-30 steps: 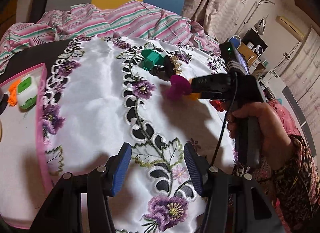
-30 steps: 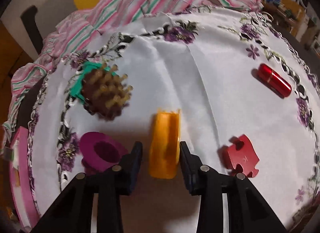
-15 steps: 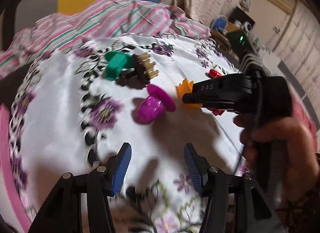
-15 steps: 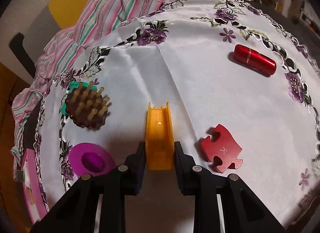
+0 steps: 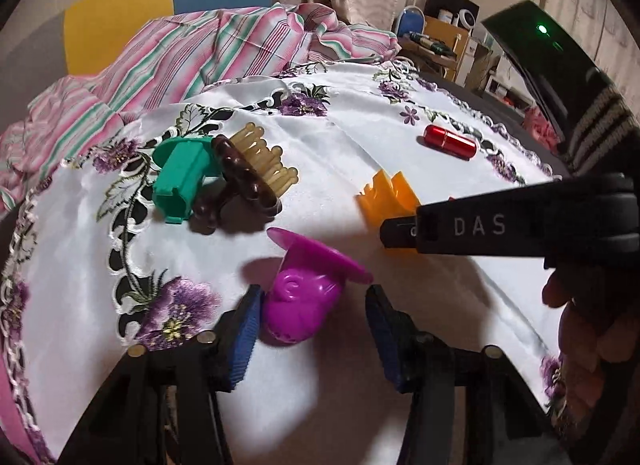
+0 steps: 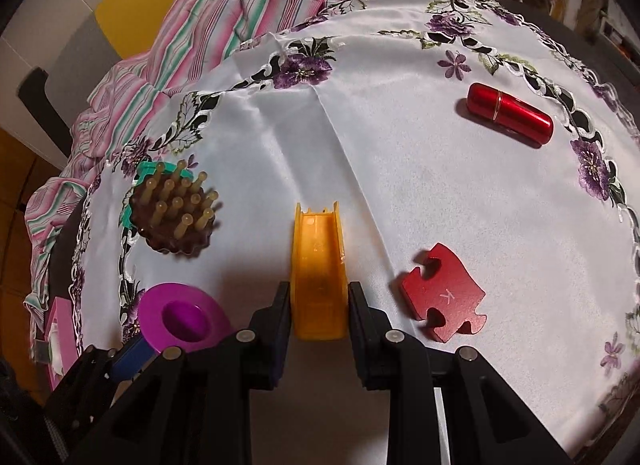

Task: Organize rigid objects
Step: 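Grasp the magenta suction-cup object with the left tool while the right tool holds the channel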

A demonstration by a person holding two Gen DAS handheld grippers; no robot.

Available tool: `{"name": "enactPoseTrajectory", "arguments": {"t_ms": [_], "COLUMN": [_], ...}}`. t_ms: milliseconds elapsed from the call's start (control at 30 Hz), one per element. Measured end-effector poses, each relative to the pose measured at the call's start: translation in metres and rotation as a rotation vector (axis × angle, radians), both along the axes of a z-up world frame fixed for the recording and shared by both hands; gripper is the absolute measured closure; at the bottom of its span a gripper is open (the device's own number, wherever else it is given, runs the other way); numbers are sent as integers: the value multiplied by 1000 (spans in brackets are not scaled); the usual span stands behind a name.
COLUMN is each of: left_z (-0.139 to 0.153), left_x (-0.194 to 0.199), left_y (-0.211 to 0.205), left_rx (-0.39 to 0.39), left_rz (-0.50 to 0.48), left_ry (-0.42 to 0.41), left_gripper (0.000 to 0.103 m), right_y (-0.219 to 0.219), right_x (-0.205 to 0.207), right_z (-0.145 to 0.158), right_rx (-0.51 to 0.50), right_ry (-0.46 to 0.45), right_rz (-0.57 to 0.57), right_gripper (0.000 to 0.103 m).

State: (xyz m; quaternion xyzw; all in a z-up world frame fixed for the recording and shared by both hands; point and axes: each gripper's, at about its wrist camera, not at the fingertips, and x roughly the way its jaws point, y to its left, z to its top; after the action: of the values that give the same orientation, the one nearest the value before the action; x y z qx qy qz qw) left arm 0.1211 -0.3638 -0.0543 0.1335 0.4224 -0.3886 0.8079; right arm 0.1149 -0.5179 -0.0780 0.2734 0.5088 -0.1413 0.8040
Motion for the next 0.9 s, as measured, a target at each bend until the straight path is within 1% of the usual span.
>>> {"name": "enactPoseTrajectory", "arguments": {"t_ms": [67,100,167,267,367,400,467,633,733,800,900], "left_z": [-2,-2,-1,4,12,14,17,18,19,21,25], "left_x": [0,-1,-4,-4,-3,-3,-4,-8,-10,-11,-12], "left_y": [1,2,3,11,23,26,33,49,51,52,49], "left_rx": [-13,-15,-7,-21,-67,-69,-66,-70,-58,-70,-48], "left_rz": [0,-3,-8,11,46,55,72,107,121,120,131], "left_ry": [15,6,-4,1,32,34,38,57,44,43,20], "left_gripper": [66,69,69,69,70,70,73,73,73,72,72], "right_y": [0,1,3,6,9,9,9,12,13,11,9], "right_x": [0,0,1,1,1,0,1,1,1,2,1], "right_z": [0,0,0,0,-1,-1,-2,-2,-2,-2,-2], "right_rx": [-1,-6,-23,-36,-52,-57,-65,-91,-104,-104,-90], "right_ry": [0,1,5,-6,-22,-24,-30,-35,-30,-25,-30], "right_rz": [1,3,12,31,44,44,40,45,59,61,53], "right_gripper": [75,75,75,73,73,73,73,73,73,75,76]}}
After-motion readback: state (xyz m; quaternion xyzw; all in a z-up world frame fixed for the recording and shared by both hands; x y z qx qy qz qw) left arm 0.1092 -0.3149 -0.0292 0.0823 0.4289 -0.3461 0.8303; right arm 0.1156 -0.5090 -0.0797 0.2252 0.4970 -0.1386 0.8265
